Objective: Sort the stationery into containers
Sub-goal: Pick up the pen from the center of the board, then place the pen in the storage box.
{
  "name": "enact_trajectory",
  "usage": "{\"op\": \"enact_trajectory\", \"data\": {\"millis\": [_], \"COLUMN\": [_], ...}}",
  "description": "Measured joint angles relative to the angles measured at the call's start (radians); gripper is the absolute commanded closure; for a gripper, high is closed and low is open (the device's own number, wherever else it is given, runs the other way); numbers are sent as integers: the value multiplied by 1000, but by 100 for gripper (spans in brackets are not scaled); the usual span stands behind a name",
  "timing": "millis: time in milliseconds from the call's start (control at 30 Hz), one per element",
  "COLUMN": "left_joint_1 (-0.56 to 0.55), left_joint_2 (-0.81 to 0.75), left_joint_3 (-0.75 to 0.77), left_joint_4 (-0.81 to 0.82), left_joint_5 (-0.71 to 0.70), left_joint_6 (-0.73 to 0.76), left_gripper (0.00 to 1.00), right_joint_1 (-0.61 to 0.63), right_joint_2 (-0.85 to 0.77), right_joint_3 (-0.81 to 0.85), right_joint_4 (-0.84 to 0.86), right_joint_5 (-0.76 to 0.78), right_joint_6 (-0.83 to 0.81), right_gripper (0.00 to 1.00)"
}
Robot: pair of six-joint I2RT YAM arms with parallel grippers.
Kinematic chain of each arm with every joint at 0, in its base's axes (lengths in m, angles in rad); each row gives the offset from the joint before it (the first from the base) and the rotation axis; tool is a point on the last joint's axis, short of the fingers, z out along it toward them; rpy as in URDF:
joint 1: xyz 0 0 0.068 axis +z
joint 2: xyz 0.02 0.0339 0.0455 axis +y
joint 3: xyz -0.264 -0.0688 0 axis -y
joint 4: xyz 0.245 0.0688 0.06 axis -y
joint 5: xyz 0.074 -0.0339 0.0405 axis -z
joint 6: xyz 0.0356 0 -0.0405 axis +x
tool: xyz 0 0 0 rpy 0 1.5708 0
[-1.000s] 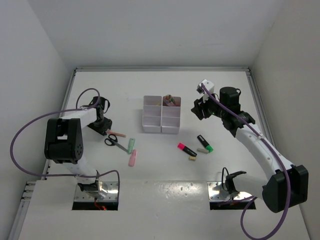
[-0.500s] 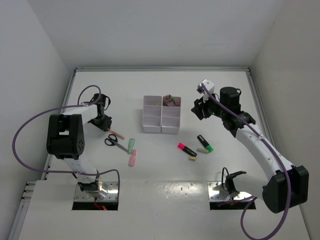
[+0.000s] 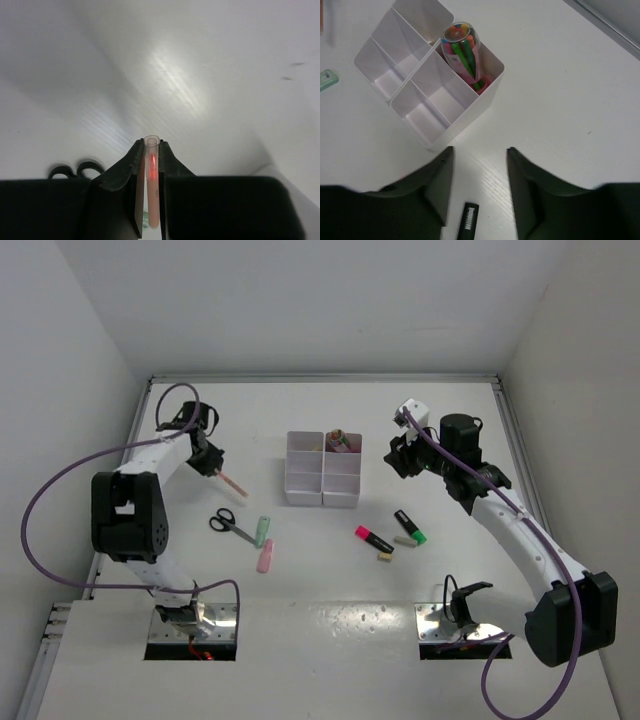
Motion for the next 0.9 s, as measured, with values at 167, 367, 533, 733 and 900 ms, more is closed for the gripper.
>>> {"op": "enact_trajectory", "data": {"millis": [167,367,533,733,900], "left_joint_1": [-94,-330,-551,-721,-798], "left_joint_2": [-110,-204,-229,-218,-121], "left_joint_3": [133,222,222,222,259], "left_joint_4": [2,138,282,430,535], "left_joint_5": [5,16,-124,-418,-650], "left_joint_6": [76,213,303,391,510], "left_gripper": [100,100,100,100,100], "right_joint_1": [0,0,0,0,0], "right_joint_2": [0,0,0,0,0], "right_joint_3": [0,-3,-18,-20,-20], "right_joint_4": [0,5,12,13,17], "right_joint_5": [1,27,41,53,55], "right_joint_6": [-6,-16,-22,-23,-24], "right_gripper": [74,55,56,57,57]}}
